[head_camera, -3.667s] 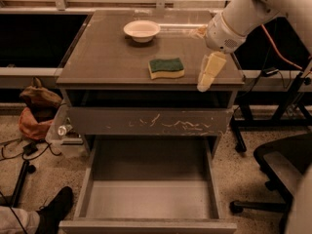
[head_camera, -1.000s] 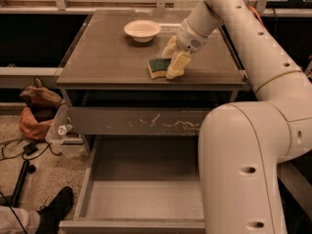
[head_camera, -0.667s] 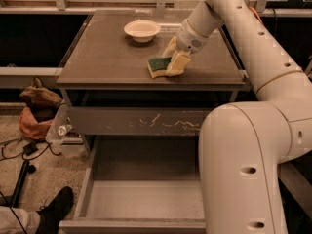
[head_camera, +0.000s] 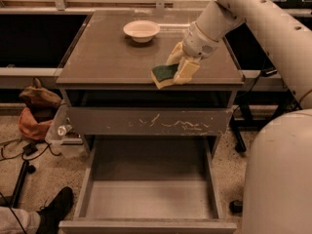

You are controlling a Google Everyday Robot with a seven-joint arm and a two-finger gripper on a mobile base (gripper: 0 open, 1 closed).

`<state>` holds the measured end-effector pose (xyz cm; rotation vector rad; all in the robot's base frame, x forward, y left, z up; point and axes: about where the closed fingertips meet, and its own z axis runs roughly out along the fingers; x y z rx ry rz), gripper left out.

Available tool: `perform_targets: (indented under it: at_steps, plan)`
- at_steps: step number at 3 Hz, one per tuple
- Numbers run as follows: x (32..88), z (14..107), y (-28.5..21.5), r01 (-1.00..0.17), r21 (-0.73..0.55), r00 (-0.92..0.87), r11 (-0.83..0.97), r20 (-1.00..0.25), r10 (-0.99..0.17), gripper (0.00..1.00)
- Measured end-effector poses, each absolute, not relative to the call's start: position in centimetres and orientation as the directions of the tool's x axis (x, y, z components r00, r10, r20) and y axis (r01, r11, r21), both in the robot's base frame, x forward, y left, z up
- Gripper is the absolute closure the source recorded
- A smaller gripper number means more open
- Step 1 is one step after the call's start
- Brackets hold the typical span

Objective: Place sponge into middle drawer

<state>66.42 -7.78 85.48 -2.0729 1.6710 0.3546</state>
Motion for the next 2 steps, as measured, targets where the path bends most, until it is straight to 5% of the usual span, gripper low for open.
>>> perform_targets:
  at_steps: [2]
  plan:
    - [64.9,84.8,-7.6,-0.976,-0.155,0.209,-0.153,-0.467,-0.859,1.0]
